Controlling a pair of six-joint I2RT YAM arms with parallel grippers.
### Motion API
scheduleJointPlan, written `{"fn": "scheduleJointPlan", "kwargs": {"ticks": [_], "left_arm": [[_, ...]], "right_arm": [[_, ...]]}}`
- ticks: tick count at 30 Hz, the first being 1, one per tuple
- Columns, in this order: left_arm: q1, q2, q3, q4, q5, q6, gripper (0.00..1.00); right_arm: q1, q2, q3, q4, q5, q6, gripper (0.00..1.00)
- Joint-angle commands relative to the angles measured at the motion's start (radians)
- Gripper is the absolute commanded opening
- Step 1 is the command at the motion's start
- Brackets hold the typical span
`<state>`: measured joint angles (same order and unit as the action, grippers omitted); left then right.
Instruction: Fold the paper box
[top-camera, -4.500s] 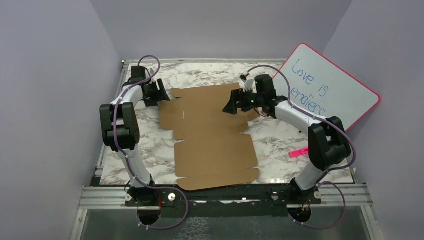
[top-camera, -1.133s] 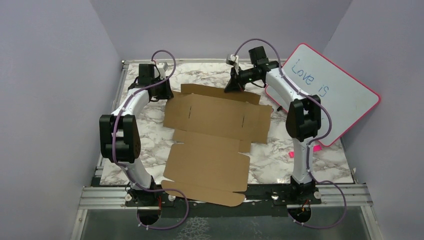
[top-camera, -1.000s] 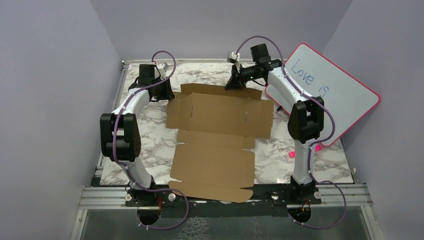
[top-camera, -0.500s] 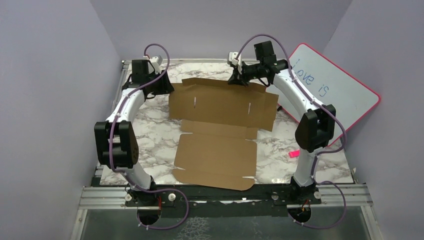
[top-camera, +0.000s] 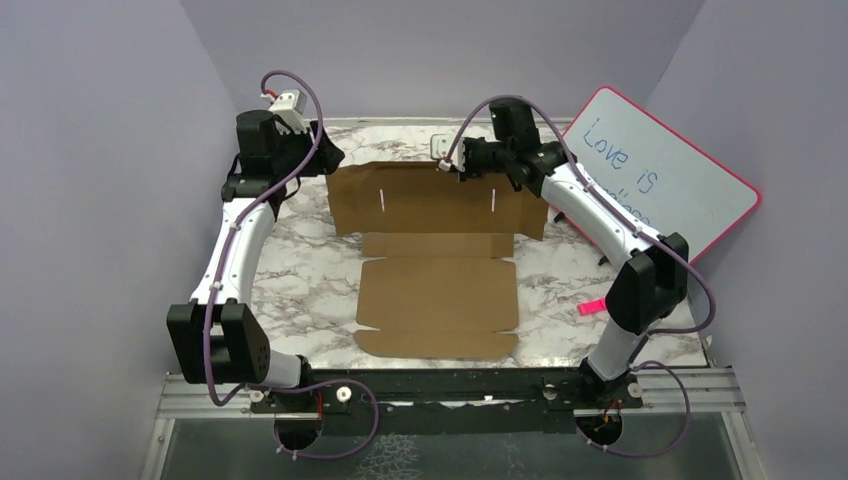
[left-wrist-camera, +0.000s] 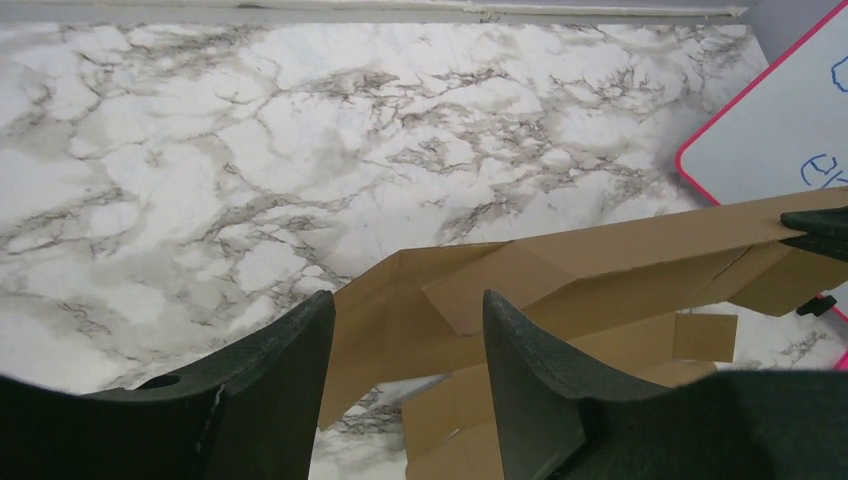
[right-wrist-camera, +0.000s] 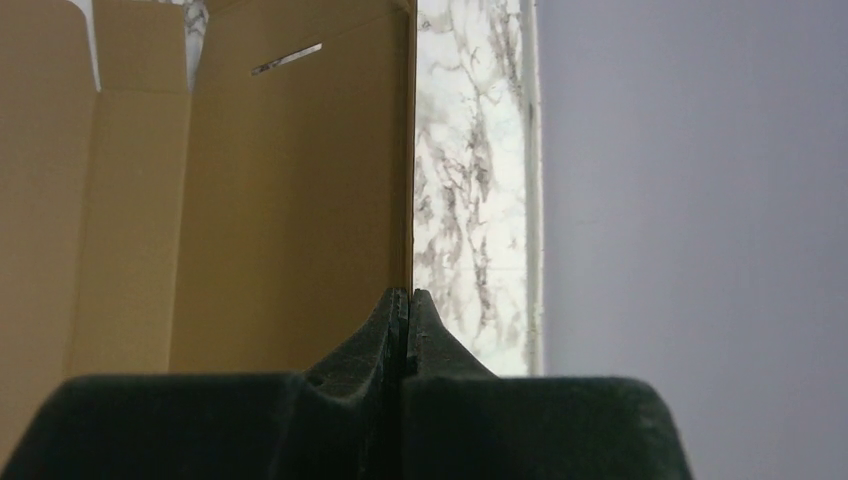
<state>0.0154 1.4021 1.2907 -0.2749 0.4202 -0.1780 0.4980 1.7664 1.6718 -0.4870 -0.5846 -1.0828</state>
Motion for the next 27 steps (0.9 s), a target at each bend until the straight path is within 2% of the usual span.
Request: {"fn": "scheduleJointPlan", "kwargs": {"ticks": [1,6,11,19,27], "left_arm": [[-0.014,-0.033,-0.048,0.043,0.051,-0.062,0.58],[-0.014,-0.086,-0.112,0.080,0.050,-0.107,0.58],[-0.014,-0.147,-0.203,0.071,0.050,-0.109,0.58],[-0.014,-0.229,-0.312,0.062,0.076,-0.120,0.58],[-0.014,-0.289,-0.333,0.007,0.040,-0.122,0.58]], "right_arm": [[0.044,-0.089,-0.072,0.142,0.145,-0.132,0.02],[0.088,-0.152,-0.179,0.264,0.188,-0.157,0.06],[0.156,-0.224,-0.300,0.312,0.251,-0.212,0.11],[0.204,-0.362,-0.569,0.500,0.304,-0.230,0.06],[0.208,-0.362,-0.643,0.577,0.335,-0.188,0.03]]}}
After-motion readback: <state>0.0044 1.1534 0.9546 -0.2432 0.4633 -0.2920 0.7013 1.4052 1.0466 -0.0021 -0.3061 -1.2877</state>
